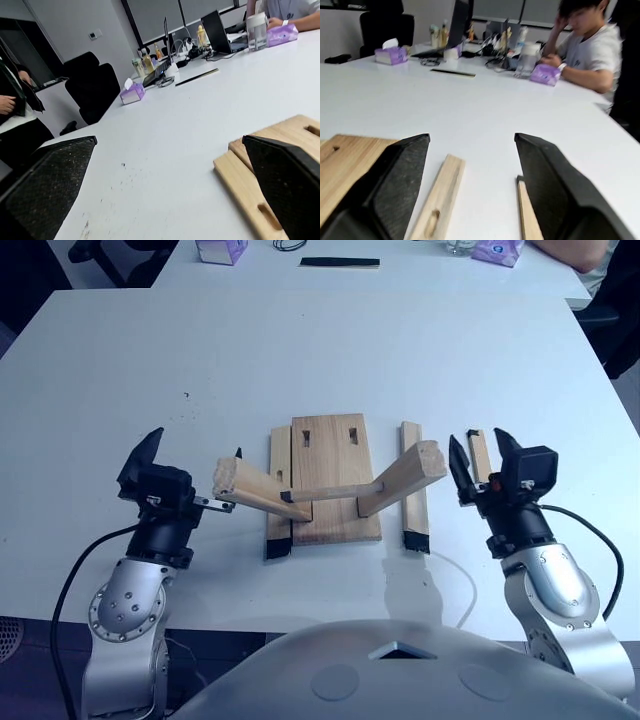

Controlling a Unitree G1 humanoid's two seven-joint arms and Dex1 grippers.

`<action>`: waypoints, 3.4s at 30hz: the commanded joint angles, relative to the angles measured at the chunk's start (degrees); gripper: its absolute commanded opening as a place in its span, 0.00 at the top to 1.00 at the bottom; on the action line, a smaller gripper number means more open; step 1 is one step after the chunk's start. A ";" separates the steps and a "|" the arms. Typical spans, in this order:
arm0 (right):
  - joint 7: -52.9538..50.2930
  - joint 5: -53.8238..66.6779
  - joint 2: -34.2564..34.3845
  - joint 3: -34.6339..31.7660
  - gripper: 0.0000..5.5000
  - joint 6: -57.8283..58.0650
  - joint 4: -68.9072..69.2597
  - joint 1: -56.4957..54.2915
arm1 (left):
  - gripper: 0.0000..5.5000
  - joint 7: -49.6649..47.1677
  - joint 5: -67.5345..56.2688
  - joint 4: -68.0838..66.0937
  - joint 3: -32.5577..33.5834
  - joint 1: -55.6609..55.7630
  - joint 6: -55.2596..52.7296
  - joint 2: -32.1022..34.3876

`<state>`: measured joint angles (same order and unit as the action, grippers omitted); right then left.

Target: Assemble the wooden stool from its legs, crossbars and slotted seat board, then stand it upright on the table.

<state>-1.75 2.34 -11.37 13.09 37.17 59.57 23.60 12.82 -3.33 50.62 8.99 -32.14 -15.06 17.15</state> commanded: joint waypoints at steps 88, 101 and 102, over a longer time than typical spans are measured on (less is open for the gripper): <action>45.32 2.77 -25.60 8.26 0.43 -15.52 -45.84 -24.79 | 0.02 24.33 -0.15 -34.11 -29.59 28.46 0.23 6.97; 43.15 1.17 -19.37 2.11 0.43 -30.97 -63.60 -37.28 | 0.02 23.38 -3.84 -34.98 -23.41 34.70 -2.74 4.78; 41.84 2.26 -19.34 -0.49 0.43 -30.14 -62.13 -37.12 | 0.02 24.37 -5.72 -33.27 -21.36 34.68 -3.13 5.72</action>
<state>41.48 2.19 -29.77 17.92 5.53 -5.74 -13.96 35.39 -5.72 13.62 -16.57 1.75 -16.92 20.63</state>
